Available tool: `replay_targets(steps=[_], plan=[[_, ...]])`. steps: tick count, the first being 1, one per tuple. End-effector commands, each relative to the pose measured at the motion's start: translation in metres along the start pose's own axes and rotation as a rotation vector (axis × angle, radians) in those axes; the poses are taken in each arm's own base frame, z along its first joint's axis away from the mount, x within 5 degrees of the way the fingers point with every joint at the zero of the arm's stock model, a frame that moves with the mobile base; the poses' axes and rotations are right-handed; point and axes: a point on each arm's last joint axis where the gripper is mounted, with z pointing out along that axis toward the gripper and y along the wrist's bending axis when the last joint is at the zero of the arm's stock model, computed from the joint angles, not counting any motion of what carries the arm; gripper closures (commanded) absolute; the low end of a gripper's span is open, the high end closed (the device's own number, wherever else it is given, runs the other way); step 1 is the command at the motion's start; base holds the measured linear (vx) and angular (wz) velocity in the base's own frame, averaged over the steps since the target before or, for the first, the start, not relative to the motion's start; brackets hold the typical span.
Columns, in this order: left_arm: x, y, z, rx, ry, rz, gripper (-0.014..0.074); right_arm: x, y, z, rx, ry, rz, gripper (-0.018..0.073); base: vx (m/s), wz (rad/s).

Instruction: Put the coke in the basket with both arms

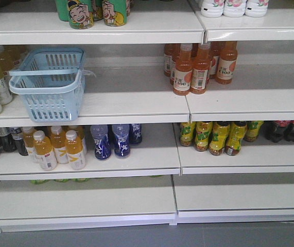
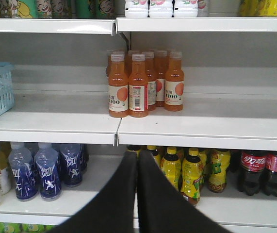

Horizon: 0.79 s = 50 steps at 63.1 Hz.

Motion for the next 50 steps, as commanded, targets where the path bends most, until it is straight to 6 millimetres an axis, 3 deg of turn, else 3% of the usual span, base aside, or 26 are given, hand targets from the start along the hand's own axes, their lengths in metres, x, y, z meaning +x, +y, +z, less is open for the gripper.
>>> replay_targets(steps=[1, 50], plan=[[-0.0054, -0.0012, -0.0011, 0.015, -0.083, -0.002, 0.0602, -0.0010, -0.0002, -0.0004, 0.002, -0.068, -0.003, 0.0569, 0.06, 0.01], [-0.0054, -0.0012, -0.0011, 0.015, -0.083, -0.002, 0.0602, -0.0010, -0.0002, -0.0004, 0.002, -0.068, -0.003, 0.0569, 0.04, 0.00]])
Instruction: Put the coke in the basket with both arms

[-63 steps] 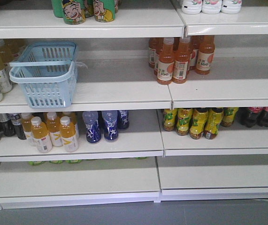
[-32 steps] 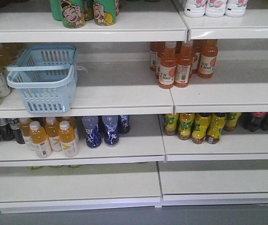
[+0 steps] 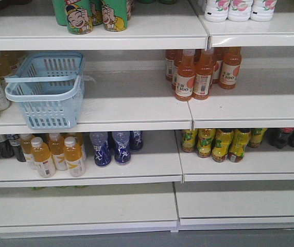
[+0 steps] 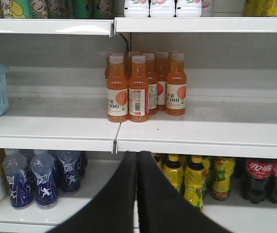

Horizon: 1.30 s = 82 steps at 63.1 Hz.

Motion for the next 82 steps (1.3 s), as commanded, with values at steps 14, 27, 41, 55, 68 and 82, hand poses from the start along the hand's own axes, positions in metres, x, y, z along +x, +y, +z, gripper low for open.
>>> replay_targets(steps=[14, 27, 41, 55, 68, 82], plan=[[-0.0054, -0.0012, -0.0011, 0.015, -0.083, -0.002, 0.0602, -0.0010, -0.0002, -0.0004, 0.002, -0.068, -0.003, 0.0569, 0.04, 0.00], [-0.0054, -0.0012, -0.0011, 0.015, -0.083, -0.002, 0.0602, -0.0010, -0.0002, -0.0004, 0.002, -0.068, -0.003, 0.0569, 0.03, 0.00], [-0.0054, -0.0012, -0.0011, 0.015, -0.083, -0.002, 0.0602, -0.0010, -0.0002, -0.0004, 0.002, -0.068, -0.003, 0.0569, 0.03, 0.00], [-0.0054, -0.0012, -0.0011, 0.015, -0.083, -0.002, 0.0602, -0.0011, -0.0002, -0.0004, 0.002, -0.069, -0.003, 0.0569, 0.03, 0.00], [-0.0054, -0.0012, -0.0011, 0.015, -0.083, -0.002, 0.0602, -0.0010, -0.0002, -0.0004, 0.002, -0.068, -0.003, 0.0569, 0.03, 0.00], [-0.0054, -0.0012, -0.0011, 0.015, -0.083, -0.002, 0.0602, -0.0010, -0.0002, -0.0004, 0.002, -0.068, -0.003, 0.0569, 0.03, 0.00]])
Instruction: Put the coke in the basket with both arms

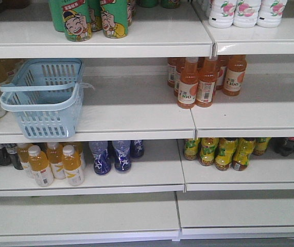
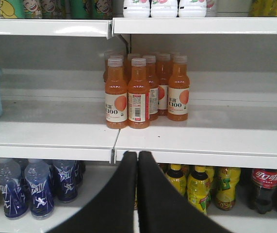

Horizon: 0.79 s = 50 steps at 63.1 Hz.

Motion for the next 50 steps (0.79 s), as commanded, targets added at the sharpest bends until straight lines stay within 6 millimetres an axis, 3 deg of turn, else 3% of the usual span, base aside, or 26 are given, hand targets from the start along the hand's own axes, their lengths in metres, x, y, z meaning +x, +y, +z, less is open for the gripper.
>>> replay_targets(steps=[1, 50], plan=[[-0.0054, -0.0012, -0.0011, 0.015, -0.083, -0.002, 0.0602, -0.0010, -0.0002, -0.0004, 0.002, -0.068, -0.003, 0.0569, 0.03, 0.00], [-0.0054, -0.0012, -0.0011, 0.015, -0.083, -0.002, 0.0602, -0.0010, -0.0002, -0.0004, 0.002, -0.068, -0.003, 0.0569, 0.01, 0.00]])
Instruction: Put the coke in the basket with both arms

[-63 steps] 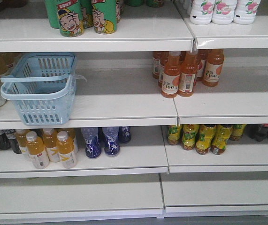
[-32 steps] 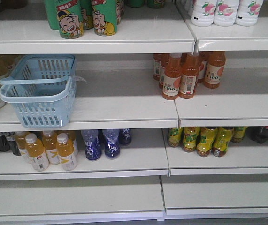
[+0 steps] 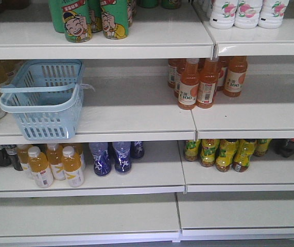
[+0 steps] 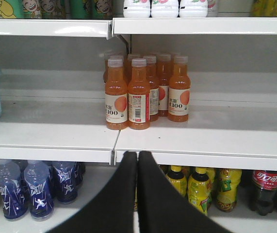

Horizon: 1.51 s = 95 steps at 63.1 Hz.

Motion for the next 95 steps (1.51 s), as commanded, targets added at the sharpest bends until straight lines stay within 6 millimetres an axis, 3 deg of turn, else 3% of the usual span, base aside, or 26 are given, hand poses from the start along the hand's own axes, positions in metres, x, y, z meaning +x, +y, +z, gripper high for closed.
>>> replay_targets(steps=[1, 69, 82, 95], plan=[[-0.005, -0.001, -0.001, 0.015, -0.083, -0.002, 0.0602, -0.001, 0.000, 0.000, 0.002, -0.068, -0.003, 0.0569, 0.00, 0.00], [-0.009, -0.002, -0.001, 0.022, -0.118, -0.007, 0.0602, -0.001, 0.000, 0.000, 0.002, -0.068, -0.003, 0.0569, 0.00, 0.00], [-0.020, -0.002, -0.003, 0.028, -0.145, -0.067, 0.0602, -0.001, 0.000, 0.000, 0.002, -0.068, -0.003, 0.0569, 0.00, 0.00], [-0.054, -0.005, 0.005, 0.025, -0.127, -0.047, 0.0602, -0.001, 0.000, 0.000, 0.002, -0.068, -0.003, 0.0569, 0.00, 0.00]])
